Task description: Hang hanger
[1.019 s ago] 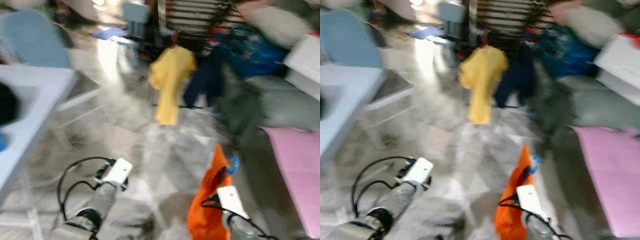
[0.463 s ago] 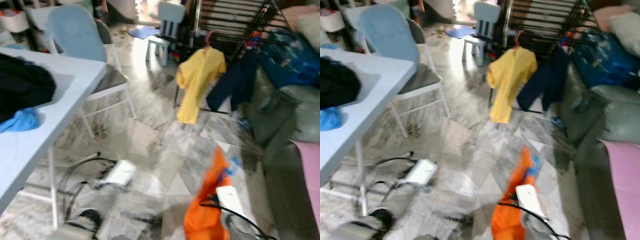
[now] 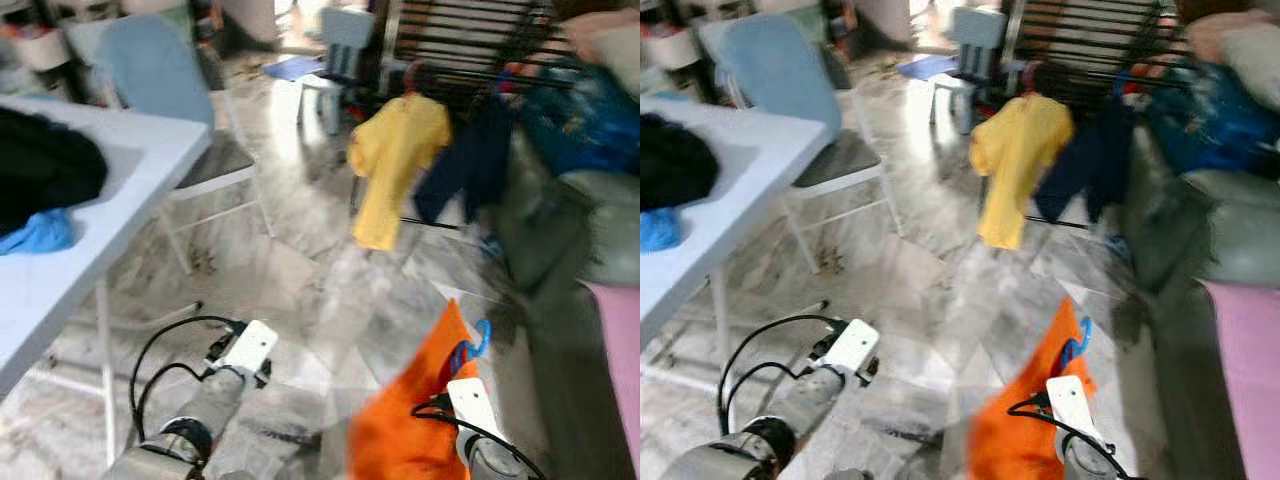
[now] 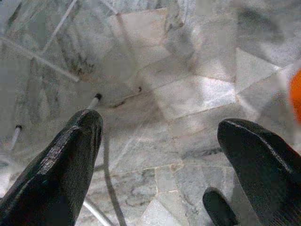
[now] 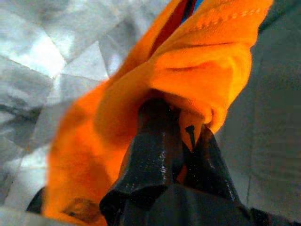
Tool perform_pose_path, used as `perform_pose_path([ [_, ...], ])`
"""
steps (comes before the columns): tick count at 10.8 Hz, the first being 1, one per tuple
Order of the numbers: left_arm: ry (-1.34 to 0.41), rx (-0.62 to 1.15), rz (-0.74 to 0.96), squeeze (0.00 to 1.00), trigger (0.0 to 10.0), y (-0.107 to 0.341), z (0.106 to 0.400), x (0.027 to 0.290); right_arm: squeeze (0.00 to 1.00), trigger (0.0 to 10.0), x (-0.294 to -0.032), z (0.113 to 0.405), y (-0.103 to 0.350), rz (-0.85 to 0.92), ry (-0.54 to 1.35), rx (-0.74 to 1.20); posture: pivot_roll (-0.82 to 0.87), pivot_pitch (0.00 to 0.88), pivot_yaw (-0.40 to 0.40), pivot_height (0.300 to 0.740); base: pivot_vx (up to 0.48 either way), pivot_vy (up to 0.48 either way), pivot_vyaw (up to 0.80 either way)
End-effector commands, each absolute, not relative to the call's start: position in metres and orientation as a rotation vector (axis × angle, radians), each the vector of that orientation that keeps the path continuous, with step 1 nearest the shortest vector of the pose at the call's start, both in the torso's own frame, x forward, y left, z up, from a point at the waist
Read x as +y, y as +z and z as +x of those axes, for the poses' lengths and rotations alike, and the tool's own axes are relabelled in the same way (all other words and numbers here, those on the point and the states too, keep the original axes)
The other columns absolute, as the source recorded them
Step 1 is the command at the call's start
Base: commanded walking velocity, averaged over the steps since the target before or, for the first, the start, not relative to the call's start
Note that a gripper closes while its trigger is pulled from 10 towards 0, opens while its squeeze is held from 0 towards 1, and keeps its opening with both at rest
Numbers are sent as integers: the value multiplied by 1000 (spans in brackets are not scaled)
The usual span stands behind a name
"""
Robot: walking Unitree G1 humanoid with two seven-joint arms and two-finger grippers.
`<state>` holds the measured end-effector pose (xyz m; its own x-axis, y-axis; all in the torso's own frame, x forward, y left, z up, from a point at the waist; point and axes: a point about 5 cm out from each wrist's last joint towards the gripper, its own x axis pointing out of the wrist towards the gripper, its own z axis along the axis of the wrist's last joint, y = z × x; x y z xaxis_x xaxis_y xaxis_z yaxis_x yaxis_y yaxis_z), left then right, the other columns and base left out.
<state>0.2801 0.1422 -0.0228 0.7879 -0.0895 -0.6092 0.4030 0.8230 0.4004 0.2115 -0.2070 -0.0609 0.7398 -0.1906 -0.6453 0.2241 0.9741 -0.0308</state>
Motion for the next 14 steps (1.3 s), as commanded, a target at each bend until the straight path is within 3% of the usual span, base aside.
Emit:
perform_pose_path([
  [1, -300, 596, 531, 0, 10000, -21, 282, 138, 0, 10000, -208, 217, -57, 42, -230, 685, 85, 0, -92, 740, 270, 0, 0],
  [12, -331, 608, 535, 0, 10000, -25, 277, 137, 0, 10000, -205, 211, -62, 34, -210, 705, 78, 0, -92, 740, 329, 0, 0],
  [14, -276, 611, 542, 0, 10000, -24, 278, 141, 0, 10000, -203, 210, -62, 45, -194, 707, 75, 0, -89, 740, 0, 0, 0],
])
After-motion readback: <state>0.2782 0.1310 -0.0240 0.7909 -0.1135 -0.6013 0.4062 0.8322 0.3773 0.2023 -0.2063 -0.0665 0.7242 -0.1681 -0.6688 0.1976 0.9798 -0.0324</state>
